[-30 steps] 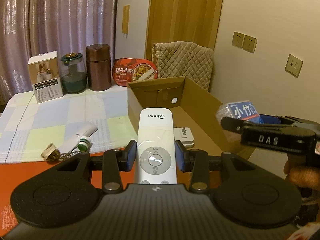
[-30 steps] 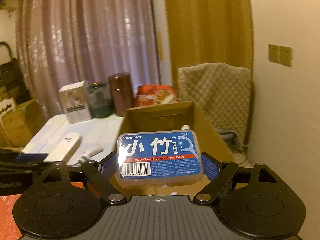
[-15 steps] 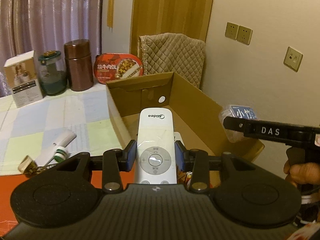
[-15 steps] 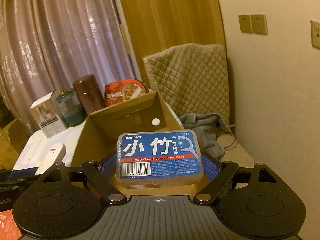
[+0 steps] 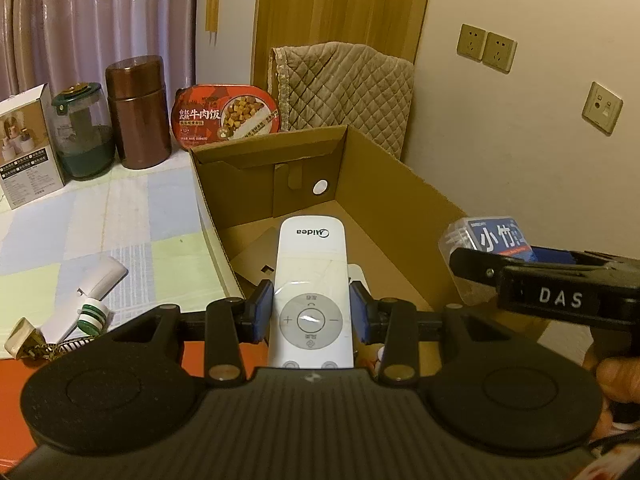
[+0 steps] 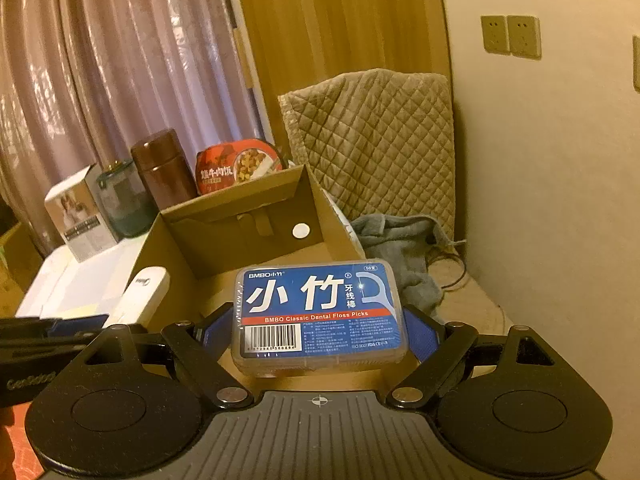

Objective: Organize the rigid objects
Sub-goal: 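Lower the white remote into the box and open the left gripper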

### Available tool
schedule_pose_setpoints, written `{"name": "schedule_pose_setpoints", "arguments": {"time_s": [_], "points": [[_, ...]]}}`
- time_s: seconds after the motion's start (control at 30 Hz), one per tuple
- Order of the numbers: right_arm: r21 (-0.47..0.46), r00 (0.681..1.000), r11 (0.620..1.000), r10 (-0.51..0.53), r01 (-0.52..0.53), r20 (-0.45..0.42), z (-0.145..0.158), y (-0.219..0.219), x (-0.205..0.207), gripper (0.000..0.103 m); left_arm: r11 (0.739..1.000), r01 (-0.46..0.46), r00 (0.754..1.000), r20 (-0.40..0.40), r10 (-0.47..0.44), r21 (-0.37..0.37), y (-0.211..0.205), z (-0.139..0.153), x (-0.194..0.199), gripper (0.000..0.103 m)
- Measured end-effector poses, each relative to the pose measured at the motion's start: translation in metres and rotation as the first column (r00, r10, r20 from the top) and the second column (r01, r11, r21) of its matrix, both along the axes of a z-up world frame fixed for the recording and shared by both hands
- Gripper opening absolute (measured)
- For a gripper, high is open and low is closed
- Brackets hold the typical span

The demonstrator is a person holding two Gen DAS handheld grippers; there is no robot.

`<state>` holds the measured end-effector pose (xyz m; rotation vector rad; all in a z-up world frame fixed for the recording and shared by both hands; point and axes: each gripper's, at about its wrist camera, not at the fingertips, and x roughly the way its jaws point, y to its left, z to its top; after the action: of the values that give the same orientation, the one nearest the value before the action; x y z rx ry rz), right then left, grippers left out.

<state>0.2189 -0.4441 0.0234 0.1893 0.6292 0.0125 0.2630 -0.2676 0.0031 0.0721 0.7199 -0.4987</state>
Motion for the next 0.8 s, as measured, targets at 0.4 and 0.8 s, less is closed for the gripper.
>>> {"name": "schedule_pose_setpoints", "arguments": {"time_s": [0.4,0.8], "points": [[-0.007,1.000,1.000,0.018,-0.018,-0.007,-0.0038,0.0059,0.0043,0.084,1.000,0.000,1.000,-0.008,0.000,0.005,-0.0018,-0.0075,0.0079,0.036],[0.009,1.000,1.000,0.013,-0.013,-0.013,-0.0051,0.0056,0.0041,0.084,1.000,-0.018,0.999,0.038,0.019,-0.020,0.0033,-0.0037,0.0087,0.036]]}}
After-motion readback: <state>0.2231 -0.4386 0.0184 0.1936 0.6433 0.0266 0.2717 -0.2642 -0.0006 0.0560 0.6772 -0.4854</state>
